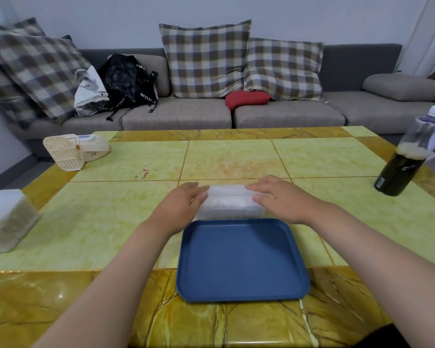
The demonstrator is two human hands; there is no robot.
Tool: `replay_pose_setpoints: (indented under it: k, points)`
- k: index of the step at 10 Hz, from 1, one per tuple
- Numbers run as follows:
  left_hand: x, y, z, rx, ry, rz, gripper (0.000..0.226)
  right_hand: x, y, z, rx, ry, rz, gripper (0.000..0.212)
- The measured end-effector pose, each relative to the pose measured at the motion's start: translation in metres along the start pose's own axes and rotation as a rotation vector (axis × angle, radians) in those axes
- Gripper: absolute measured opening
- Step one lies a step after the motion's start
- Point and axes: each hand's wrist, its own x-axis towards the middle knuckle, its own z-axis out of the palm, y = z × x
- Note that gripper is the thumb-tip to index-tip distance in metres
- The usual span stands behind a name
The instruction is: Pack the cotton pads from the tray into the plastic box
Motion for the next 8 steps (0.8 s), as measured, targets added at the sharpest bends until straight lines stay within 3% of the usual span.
replay_pose_setpoints:
  k: [1,3,7,8]
  points:
    - [-0.005,0.0,0.003,0.207,-0.093,0.008,0.049,0.002,0.002,0.009,-0.183,0.006,-0.013,0.042]
    - [-0.005,-0.003,0.006,0.405,-0.093,0.131,0.053,0.006,0.001,0.013,-0.228,0.013,-0.086,0.05]
    - [0.002,-0.01,0.016,0.337,-0.032,0.188,0.053,0.008,-0.004,0.015,-0.297,0.094,-0.138,0.047]
    - [-0.003,-0.005,0.016,0.198,-0.004,0.141,0.058,0.006,-0.003,0.017,-0.264,0.08,-0.122,0.05]
